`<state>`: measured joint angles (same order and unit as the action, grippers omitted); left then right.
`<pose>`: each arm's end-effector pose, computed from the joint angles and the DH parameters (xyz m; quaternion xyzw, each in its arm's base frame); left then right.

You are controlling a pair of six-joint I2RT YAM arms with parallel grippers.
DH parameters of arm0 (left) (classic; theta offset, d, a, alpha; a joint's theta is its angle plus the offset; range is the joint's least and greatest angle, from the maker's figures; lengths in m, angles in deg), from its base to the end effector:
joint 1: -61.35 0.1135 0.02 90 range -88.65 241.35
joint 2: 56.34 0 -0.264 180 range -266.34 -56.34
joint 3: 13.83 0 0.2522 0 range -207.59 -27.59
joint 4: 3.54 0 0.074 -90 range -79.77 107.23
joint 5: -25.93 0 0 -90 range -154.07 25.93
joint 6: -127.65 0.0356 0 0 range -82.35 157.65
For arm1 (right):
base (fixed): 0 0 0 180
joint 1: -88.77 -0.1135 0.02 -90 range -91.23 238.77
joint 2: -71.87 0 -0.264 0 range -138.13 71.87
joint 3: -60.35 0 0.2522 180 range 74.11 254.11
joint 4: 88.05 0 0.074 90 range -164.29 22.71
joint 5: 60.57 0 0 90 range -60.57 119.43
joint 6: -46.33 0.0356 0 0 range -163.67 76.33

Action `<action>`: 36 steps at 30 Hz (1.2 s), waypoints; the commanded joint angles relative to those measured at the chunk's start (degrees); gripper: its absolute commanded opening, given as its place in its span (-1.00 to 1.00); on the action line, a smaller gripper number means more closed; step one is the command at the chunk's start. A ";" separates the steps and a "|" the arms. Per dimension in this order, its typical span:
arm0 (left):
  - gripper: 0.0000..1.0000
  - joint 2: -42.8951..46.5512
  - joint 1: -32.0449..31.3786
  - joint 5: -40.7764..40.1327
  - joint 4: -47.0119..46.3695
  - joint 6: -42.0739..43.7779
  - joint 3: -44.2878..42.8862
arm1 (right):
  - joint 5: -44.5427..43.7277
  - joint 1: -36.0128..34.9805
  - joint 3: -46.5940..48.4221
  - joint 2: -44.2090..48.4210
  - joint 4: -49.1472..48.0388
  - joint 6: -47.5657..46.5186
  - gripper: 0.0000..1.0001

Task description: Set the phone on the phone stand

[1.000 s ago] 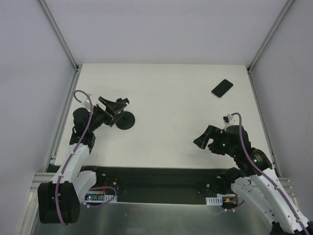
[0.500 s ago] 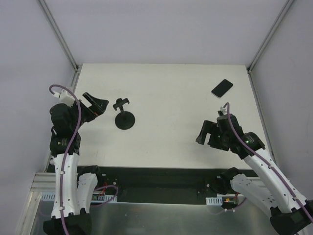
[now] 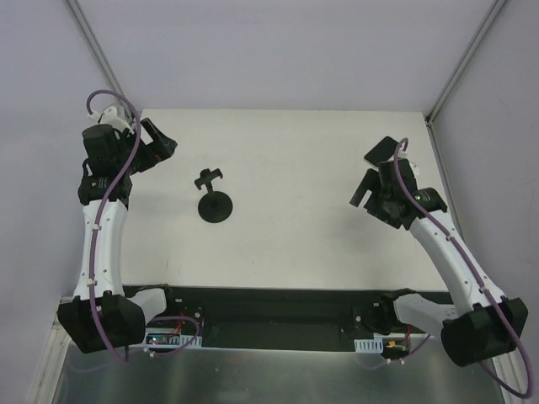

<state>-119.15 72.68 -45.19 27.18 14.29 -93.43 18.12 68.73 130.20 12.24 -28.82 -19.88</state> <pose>0.2428 0.0369 0.3953 -0.1352 0.7718 -0.1922 0.5909 0.1961 0.0641 0.3038 0.0650 0.9305 0.0444 0.3577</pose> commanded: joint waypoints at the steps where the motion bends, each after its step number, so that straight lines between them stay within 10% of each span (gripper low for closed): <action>1: 0.93 -1.26 0.27 0.28 -1.04 3.49 0.62 | 1.28 8.31 7.52 -9.76 -5.13 1.78 0.91; 19: 0.79 -5.83 9.23 16.72 -11.41 -6.70 7.39 | -3.10 21.34 68.50 -69.98 10.51 -4.01 0.91; 36: 0.77 -3.99 9.50 19.89 -15.37 -9.69 10.03 | -6.36 22.40 76.35 -83.18 1.02 -3.58 0.91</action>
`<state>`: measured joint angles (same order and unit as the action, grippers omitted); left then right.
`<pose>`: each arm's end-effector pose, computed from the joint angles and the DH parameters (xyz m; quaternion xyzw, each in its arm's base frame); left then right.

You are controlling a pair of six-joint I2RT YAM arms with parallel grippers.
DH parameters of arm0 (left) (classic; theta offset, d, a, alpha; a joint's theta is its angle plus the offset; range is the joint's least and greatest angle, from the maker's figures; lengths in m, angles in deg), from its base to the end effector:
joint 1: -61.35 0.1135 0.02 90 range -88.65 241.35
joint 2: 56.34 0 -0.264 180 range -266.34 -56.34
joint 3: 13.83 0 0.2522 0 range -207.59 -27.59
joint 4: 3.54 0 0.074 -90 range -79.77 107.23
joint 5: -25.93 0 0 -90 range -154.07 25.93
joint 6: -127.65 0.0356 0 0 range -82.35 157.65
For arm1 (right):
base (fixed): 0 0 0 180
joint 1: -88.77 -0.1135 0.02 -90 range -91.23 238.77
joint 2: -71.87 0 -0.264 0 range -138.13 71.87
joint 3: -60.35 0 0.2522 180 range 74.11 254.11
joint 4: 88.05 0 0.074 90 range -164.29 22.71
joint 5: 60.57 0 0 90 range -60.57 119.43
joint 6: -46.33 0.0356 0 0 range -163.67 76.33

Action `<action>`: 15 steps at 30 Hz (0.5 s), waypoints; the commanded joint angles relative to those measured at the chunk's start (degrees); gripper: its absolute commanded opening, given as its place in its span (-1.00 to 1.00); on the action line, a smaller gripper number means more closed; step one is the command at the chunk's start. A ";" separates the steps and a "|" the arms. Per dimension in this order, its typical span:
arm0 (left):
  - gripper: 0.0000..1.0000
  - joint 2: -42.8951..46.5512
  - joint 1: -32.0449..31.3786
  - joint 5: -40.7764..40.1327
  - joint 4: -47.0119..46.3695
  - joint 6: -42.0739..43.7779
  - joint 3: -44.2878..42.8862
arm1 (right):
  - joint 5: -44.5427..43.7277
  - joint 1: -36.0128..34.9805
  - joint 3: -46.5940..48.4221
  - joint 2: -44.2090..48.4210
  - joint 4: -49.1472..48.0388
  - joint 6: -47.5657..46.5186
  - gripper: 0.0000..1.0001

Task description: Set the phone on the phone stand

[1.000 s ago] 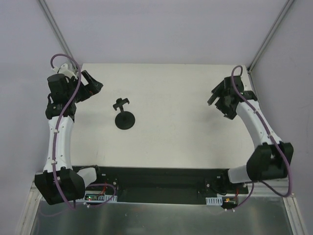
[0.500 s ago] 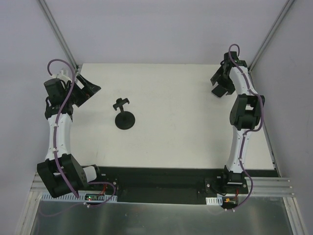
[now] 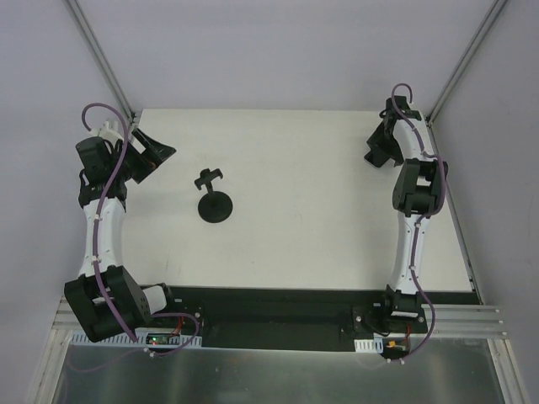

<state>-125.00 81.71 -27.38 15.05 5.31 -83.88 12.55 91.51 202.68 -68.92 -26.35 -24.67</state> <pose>0.2643 0.0754 0.3352 -0.1717 0.7675 -0.3107 0.5337 0.5293 -0.0357 0.1934 0.2174 0.9315 -0.1044 0.2722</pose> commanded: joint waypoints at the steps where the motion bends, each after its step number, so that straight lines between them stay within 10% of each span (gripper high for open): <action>1: 0.77 1.87 0.56 2.07 -3.32 -0.80 0.57 | -1.04 -0.37 4.05 -2.29 -1.88 1.21 0.91; 15: 0.77 1.52 1.61 3.65 -4.64 -2.47 1.71 | -0.87 -0.46 11.43 -8.61 0.30 3.84 0.93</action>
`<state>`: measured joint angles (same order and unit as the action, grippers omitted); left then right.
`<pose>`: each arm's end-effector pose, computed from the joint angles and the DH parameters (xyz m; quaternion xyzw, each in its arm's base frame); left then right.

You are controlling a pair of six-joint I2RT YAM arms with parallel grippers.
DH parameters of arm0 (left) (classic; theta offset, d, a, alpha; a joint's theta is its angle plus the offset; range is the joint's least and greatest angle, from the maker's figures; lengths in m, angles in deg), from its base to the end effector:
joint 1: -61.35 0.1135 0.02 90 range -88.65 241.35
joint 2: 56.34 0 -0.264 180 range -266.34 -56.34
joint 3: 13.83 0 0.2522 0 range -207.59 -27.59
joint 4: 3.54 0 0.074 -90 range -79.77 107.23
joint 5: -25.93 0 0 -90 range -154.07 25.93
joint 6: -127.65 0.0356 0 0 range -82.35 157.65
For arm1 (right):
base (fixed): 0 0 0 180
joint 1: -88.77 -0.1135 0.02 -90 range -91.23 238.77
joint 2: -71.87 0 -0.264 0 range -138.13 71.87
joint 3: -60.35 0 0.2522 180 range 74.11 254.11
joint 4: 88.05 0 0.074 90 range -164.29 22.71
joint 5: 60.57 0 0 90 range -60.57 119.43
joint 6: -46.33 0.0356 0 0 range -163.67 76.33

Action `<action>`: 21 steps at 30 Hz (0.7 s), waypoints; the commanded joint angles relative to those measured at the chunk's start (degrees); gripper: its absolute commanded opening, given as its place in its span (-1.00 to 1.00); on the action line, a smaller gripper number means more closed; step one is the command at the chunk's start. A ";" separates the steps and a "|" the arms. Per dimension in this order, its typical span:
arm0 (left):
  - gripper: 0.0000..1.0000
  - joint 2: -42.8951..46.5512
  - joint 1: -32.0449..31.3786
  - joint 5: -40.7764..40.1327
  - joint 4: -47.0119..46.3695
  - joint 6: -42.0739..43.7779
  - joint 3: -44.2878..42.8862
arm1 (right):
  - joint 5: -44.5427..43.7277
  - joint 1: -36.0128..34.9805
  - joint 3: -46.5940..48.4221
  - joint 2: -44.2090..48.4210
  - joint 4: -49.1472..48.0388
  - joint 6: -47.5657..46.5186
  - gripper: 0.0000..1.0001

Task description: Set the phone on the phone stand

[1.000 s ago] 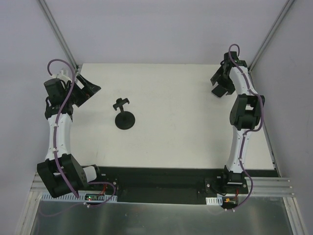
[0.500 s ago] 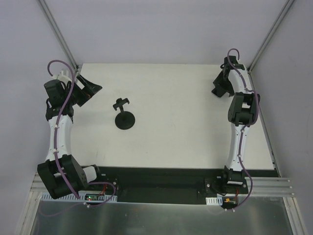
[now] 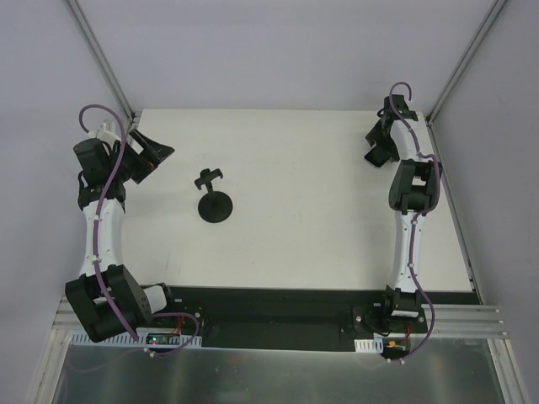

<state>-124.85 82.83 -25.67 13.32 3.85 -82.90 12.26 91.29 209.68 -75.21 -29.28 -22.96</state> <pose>0.2624 0.0795 0.3330 -0.1759 0.7610 -0.3224 0.5349 0.5522 -0.0348 0.1768 0.2328 0.9188 -0.0961 0.3038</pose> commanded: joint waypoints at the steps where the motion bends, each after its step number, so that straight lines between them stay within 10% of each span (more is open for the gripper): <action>1: 0.78 1.36 0.59 2.12 -2.92 -1.18 0.82 | -0.76 -0.24 5.40 -2.76 3.93 2.06 1.00; 5: 0.78 1.62 0.76 2.30 -4.59 -1.53 1.34 | -0.15 -0.33 7.52 -4.17 7.01 2.40 0.56; 21: 0.78 0.04 0.76 3.00 -5.38 -1.88 1.87 | 1.86 -4.63 4.45 0.04 12.55 0.82 0.39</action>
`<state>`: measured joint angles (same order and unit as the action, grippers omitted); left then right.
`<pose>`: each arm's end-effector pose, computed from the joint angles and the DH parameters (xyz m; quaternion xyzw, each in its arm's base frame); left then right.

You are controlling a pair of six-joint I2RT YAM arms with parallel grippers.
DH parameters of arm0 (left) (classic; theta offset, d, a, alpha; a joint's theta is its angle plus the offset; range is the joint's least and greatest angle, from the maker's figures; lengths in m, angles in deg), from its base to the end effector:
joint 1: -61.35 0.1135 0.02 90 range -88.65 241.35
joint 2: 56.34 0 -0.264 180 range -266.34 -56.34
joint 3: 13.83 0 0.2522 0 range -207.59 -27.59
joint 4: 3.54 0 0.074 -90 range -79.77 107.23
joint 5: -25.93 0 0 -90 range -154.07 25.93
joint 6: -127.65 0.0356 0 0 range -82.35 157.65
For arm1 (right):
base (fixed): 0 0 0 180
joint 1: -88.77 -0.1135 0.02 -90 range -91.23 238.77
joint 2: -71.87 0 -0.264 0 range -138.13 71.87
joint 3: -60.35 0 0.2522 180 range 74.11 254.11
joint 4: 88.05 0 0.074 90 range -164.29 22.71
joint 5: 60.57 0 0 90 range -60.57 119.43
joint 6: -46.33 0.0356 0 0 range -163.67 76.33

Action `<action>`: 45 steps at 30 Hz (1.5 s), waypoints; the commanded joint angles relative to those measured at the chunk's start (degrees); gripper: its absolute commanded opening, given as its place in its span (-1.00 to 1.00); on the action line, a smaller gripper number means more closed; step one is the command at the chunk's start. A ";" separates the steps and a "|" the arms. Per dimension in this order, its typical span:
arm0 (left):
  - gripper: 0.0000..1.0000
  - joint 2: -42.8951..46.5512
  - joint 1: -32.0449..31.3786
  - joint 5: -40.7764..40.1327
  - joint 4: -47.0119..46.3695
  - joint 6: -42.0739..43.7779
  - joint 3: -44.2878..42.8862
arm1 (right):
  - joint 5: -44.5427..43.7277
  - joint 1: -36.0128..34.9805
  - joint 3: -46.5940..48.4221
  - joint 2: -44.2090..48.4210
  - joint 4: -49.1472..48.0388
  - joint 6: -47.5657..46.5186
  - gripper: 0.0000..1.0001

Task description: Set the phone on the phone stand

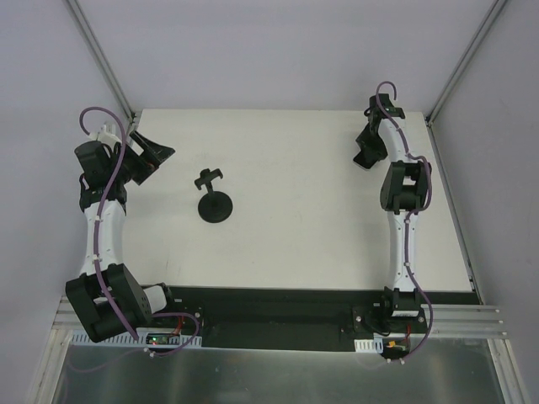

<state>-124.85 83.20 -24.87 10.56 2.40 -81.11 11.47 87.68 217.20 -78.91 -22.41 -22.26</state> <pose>0.2621 0.0809 0.3269 -0.1793 0.7552 -0.3316 0.5363 0.5559 -0.0004 0.1760 0.2085 0.9309 -0.0972 0.2836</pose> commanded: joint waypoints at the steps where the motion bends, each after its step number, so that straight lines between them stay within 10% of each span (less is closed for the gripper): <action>1: 0.77 0.04 0.48 2.20 -2.71 -0.44 0.08 | 3.45 -1.11 -4.21 4.35 6.13 0.12 0.40; 20: 0.74 -0.48 0.30 2.90 -3.94 -1.05 1.05 | 12.33 -13.15 -69.49 43.18 -6.34 -2.07 0.55; 31: 0.73 -1.19 -0.14 2.64 -4.29 -0.88 1.40 | 15.06 -16.23 -75.51 49.53 -8.02 -11.29 0.98; 45: 0.72 -4.00 -0.05 3.60 -5.08 -1.76 1.57 | 11.19 -14.04 -66.45 43.03 -1.51 -13.94 0.93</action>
<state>-128.94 83.15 -23.38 8.14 0.96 -80.01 24.02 72.32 148.61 -34.06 -27.44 -35.57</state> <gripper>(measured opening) 0.861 0.962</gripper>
